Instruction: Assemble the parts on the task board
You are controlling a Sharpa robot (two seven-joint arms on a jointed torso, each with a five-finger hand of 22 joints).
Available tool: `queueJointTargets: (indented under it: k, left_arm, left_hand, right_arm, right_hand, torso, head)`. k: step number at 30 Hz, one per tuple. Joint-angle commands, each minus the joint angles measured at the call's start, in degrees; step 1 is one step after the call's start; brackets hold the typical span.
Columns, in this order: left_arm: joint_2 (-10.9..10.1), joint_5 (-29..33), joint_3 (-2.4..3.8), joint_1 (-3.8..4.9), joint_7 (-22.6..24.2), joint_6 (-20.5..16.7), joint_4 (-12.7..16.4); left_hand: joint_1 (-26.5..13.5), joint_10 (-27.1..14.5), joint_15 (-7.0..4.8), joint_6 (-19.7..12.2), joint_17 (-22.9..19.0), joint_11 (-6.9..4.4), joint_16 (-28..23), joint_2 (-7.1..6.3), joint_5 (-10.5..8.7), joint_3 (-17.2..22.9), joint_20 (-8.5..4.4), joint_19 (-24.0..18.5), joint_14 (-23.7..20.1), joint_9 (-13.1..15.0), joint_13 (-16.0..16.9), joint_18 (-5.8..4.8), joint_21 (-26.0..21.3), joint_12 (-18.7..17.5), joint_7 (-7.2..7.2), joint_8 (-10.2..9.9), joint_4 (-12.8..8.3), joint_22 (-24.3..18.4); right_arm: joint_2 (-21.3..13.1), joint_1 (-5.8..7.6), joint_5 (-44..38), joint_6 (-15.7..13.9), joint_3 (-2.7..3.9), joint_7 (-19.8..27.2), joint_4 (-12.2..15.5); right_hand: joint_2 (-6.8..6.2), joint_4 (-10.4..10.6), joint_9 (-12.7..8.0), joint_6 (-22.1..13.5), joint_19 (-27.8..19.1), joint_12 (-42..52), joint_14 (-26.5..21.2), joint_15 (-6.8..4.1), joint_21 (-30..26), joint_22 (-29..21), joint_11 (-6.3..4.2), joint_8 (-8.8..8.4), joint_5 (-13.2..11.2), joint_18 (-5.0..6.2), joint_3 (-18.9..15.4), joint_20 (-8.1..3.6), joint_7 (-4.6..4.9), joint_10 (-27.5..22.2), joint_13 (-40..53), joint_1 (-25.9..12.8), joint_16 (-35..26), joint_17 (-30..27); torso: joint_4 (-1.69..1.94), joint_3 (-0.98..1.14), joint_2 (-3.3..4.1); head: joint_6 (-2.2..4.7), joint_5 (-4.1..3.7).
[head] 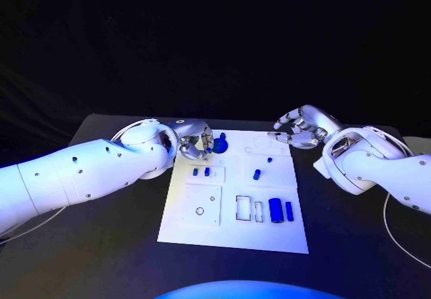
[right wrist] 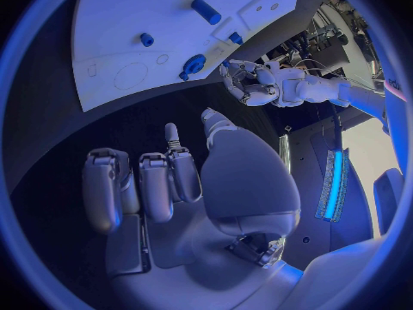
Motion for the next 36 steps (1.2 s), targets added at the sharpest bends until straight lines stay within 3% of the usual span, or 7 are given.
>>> queueJointTargets:
  k: [1,11,20,36]
  left_arm:
    - [-0.5,1.7,0.06,0.04,-0.5,2.0,0.0]
    - [-0.6,2.1,-0.27,-0.05,-0.6,3.8,-1.5]
    - [0.4,2.2,-0.74,-0.36,-0.6,4.4,-2.6]
    - [0.6,2.4,-0.84,-0.72,-0.7,5.4,-2.7]
  left_hand:
    - [-0.5,0.5,0.00,0.4,-0.1,-0.05,0.2,0.06,-0.15,0.0,0.54,0.0,0.3,-0.1,-0.1,-1.03,0.1,-0.3,0.04,-0.3,-0.2,0.0]
    - [-0.6,0.7,0.00,0.5,-0.1,-0.08,0.2,0.04,-0.16,0.0,0.56,0.0,0.3,-0.1,-0.1,-1.03,0.2,-0.5,0.01,-0.4,-0.2,0.0]
    - [-0.7,0.8,0.00,0.6,-0.2,-0.09,0.2,0.03,-0.17,0.0,0.56,-0.1,0.2,-0.1,-0.2,-1.00,0.1,-0.6,0.00,-0.4,-0.2,-0.1]
    - [-0.8,0.9,0.00,0.6,-0.3,-0.08,0.2,0.03,-0.18,-0.1,0.56,-0.1,0.2,-0.1,-0.2,-0.99,0.1,-0.7,0.00,-0.5,-0.1,-0.1]
  right_arm:
    - [0.0,-0.05,-0.4,0.2,0.00,0.3,0.0]
    - [0.1,-0.10,-0.4,0.2,0.00,0.3,0.1]
    - [0.1,-0.13,-0.4,0.2,0.00,0.3,0.1]
    - [0.1,-0.14,-0.4,0.2,0.00,0.3,0.0]
  right_hand:
    - [0.18,0.0,0.1,-0.1,1.6,-0.3,3.3,-0.32,-0.3,10.2,-0.25,0.27,0.3,0.68,0.0,-0.37,-0.27,-0.3,5.8,-0.5,-0.2,2.8]
    - [0.18,0.0,0.1,-0.1,1.6,-0.3,3.3,-0.32,-0.3,10.2,-0.25,0.27,0.3,0.68,0.0,-0.37,-0.27,-0.3,5.8,-0.5,-0.2,2.8]
    - [0.20,0.0,0.1,0.0,1.7,-0.3,3.3,-0.35,-0.3,10.3,-0.29,0.43,0.3,0.68,0.0,-0.38,-0.30,-0.3,5.8,-0.6,-0.3,2.9]
    - [0.20,0.0,0.1,0.0,1.7,-0.3,3.3,-0.35,-0.3,10.3,-0.29,0.43,0.3,0.68,0.0,-0.38,-0.30,-0.3,5.8,-0.6,-0.3,2.9]
  torso:
    - [0.03,0.02,0.04]
    - [-0.19,0.01,0.08]
    - [-0.15,0.01,0.09]
    - [-0.14,0.02,0.06]
  head:
    - [-0.14,0.13]
    - [-0.17,0.53]
    - [-0.35,0.46]
    - [-0.51,0.34]
